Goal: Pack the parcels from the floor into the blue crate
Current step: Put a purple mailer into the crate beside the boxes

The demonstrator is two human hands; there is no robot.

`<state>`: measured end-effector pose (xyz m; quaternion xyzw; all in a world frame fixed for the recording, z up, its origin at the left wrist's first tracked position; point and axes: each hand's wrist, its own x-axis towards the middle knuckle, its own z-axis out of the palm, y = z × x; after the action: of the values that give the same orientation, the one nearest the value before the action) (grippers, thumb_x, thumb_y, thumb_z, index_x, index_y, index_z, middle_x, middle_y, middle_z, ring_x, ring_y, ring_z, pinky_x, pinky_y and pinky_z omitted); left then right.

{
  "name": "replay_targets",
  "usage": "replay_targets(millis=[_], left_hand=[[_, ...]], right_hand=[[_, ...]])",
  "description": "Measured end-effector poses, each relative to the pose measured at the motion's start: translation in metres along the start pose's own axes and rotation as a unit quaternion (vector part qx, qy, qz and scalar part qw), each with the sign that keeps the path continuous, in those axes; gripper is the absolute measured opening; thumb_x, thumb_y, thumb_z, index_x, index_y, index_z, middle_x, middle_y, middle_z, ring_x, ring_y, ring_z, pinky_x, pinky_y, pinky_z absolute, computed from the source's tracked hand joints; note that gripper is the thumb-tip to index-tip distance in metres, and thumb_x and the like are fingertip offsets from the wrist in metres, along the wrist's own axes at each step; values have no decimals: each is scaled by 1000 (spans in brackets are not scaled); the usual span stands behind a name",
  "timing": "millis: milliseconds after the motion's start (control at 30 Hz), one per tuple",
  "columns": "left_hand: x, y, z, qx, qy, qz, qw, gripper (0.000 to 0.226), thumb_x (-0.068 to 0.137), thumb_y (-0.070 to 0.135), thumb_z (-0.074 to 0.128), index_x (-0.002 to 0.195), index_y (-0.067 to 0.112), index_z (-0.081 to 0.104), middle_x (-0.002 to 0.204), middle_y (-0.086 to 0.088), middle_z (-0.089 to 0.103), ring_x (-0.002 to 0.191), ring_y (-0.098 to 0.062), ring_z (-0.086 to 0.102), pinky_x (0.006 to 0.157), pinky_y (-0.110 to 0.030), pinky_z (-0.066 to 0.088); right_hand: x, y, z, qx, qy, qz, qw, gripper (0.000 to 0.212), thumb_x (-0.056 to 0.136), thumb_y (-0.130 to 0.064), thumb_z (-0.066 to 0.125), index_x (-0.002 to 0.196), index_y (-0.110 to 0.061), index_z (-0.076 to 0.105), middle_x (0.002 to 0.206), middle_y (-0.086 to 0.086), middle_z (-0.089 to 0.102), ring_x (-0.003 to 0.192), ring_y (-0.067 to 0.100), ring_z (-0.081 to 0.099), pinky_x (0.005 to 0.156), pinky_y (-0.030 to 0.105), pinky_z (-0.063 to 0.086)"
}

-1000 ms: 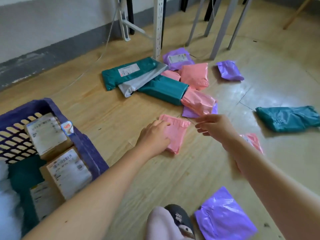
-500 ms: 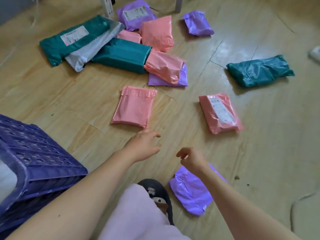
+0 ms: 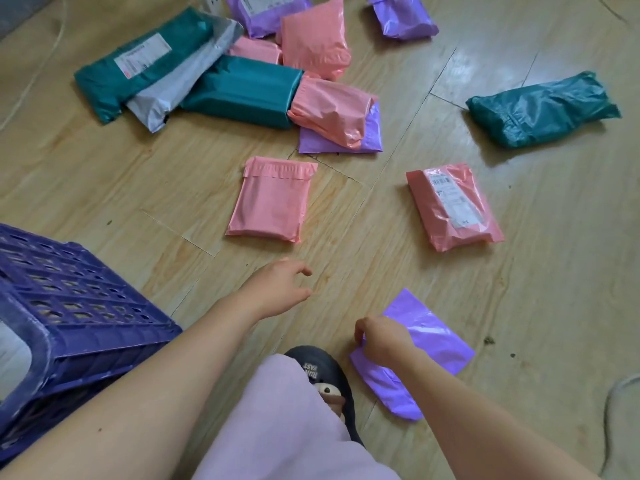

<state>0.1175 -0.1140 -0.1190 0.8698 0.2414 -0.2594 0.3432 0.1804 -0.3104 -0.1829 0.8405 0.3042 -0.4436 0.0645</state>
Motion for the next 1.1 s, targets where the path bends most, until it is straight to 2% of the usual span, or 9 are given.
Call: replay_targets(millis=[267, 400, 467, 533, 600, 767, 900, 1000, 1100], left_hand=[[-5, -10, -4, -4, 1, -12, 1000, 38, 90, 31, 54, 128, 26, 51, 137, 5, 46, 123, -14, 47, 100, -32, 41], [-8, -11, -9, -2, 6, -15, 1000, 36, 91, 27, 52, 127, 25, 53, 136, 3, 47, 121, -16, 48, 97, -31, 41], [-12, -10, -13, -3, 18, -16, 1000, 36, 91, 27, 52, 127, 24, 53, 135, 2, 47, 118, -16, 49, 95, -31, 41], [-16, -9, -19, -4, 31, -14, 999, 38, 91, 26, 52, 129, 24, 52, 135, 1, 46, 119, -17, 48, 95, -31, 41], [-23, -8, -26, -1, 44, -12, 999, 40, 91, 24, 52, 131, 23, 49, 135, 1, 44, 121, -17, 47, 96, -30, 40], [-40, -4, -46, 9, 95, 10, 995, 53, 84, 20, 60, 135, 21, 45, 139, -2, 43, 127, -19, 43, 102, -31, 38], [-60, 2, -64, 9, 142, 15, 990, 69, 81, 24, 63, 142, 23, 33, 146, -2, 35, 130, -24, 39, 100, -33, 38], [-76, 3, -75, -6, 179, 21, 984, 77, 77, 26, 69, 144, 23, 31, 146, -4, 33, 133, -26, 35, 103, -36, 37], [-93, 0, -84, 12, 214, 18, 977, 68, 78, 29, 70, 138, 26, 39, 137, -2, 42, 127, -25, 41, 99, -36, 40]], right_hand=[[-1, -4, 7, -59, -17, -4, 998, 29, 91, -26, 49, 113, -10, 59, 119, 11, 61, 111, 29, 56, 84, 31, 47], [-5, -11, -10, -59, 27, 20, 998, 39, 87, -42, 56, 105, -7, 60, 111, 11, 63, 105, 29, 59, 78, 31, 46], [-6, -22, -30, -68, 59, 10, 996, 32, 85, -33, 61, 103, -7, 59, 111, 11, 62, 105, 29, 59, 76, 31, 46], [-7, -33, -50, -91, 91, -3, 992, 6, 85, -12, 54, 86, -6, 53, 104, 11, 61, 102, 30, 60, 71, 32, 44], [-10, -48, -68, -102, 124, -11, 987, 23, 84, 0, 46, 66, -10, 36, 89, 8, 59, 94, 29, 61, 64, 29, 37], [-25, -79, -109, -52, 195, -61, 978, 10, 81, -13, 54, 79, -8, 45, 75, 9, 49, 83, 31, 58, 51, 30, 33], [-55, -100, -150, -12, 270, -112, 956, 21, 82, -10, 53, 103, -14, 56, 105, 9, 62, 96, 31, 58, 65, 30, 37], [-74, -118, -172, 42, 306, -140, 941, 32, 77, -3, 51, 104, -18, 57, 107, 6, 63, 97, 29, 58, 68, 29, 42], [-97, -141, -191, 62, 342, -173, 922, 29, 77, -7, 55, 102, -20, 59, 103, 4, 66, 95, 26, 60, 73, 32, 49]])
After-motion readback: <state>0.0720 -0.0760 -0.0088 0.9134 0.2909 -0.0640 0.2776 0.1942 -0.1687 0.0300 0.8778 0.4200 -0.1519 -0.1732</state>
